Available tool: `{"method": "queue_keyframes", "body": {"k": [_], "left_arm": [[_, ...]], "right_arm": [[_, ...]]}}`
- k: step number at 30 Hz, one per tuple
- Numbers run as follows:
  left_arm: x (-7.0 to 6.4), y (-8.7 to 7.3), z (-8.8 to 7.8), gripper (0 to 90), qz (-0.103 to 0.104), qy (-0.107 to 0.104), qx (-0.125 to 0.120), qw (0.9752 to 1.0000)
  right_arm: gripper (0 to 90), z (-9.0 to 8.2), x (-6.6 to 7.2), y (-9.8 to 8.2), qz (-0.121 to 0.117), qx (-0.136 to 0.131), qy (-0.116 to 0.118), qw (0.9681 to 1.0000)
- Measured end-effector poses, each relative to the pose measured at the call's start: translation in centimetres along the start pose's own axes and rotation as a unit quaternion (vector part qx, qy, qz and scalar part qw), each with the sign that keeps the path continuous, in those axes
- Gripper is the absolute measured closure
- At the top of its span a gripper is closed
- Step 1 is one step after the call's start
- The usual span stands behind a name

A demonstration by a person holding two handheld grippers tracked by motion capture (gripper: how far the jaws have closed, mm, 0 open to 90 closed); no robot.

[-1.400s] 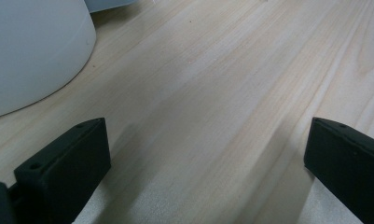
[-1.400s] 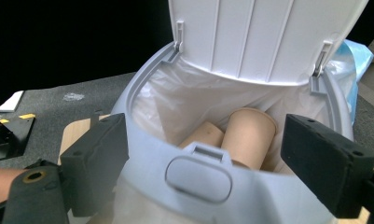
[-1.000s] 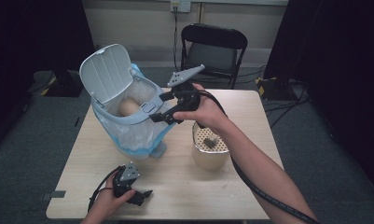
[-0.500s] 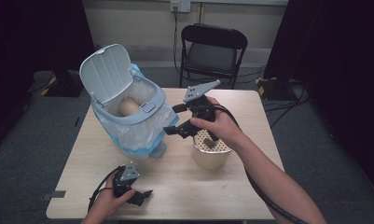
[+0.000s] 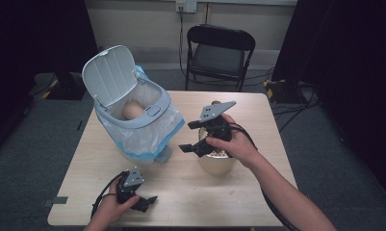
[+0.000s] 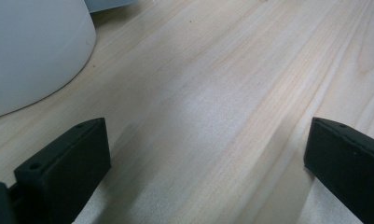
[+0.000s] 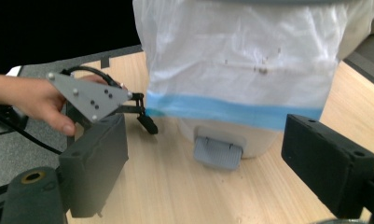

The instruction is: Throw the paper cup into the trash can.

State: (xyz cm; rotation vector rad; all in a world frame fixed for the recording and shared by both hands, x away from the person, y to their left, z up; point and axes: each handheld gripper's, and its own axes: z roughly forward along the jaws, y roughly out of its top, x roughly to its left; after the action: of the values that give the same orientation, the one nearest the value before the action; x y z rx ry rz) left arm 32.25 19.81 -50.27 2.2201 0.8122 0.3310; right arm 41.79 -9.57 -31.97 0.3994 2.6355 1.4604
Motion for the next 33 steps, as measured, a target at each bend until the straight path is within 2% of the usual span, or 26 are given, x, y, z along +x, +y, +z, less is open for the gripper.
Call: {"method": "queue_keyframes", "body": {"k": [6,7,12,19,25,28,33], "left_arm": [[0.0,0.0,0.0,0.0,-0.003,-0.002,-0.001,1.0000],[0.1,0.0,-0.1,0.0,0.011,-0.001,0.011,0.9999],[0.1,0.0,-0.1,0.0,0.010,-0.001,0.010,0.9999],[0.1,0.0,-0.1,0.0,0.011,-0.001,0.011,0.9999],[0.1,0.0,-0.1,0.0,0.011,-0.001,0.011,0.9999],[0.1,0.0,-0.1,0.0,0.010,-0.001,0.010,0.9999],[0.1,0.0,-0.1,0.0,0.008,-0.001,0.009,0.9999]], "right_arm": [[13.9,-0.2,0.3,-1.5,0.002,0.003,-0.002,1.0000],[13.9,-0.2,0.3,-1.8,0.000,0.003,-0.002,1.0000],[13.9,-0.4,0.8,-3.2,-0.006,0.015,0.000,0.9999],[13.9,-0.3,1.2,-5.4,0.008,0.015,0.004,0.9998],[14.1,-0.2,1.8,-7.5,0.007,0.023,0.008,0.9997],[14.1,-0.5,1.9,-8.0,0.013,0.009,0.011,0.9998],[14.1,-0.9,2.4,-8.3,0.008,0.009,0.015,0.9998]]}}
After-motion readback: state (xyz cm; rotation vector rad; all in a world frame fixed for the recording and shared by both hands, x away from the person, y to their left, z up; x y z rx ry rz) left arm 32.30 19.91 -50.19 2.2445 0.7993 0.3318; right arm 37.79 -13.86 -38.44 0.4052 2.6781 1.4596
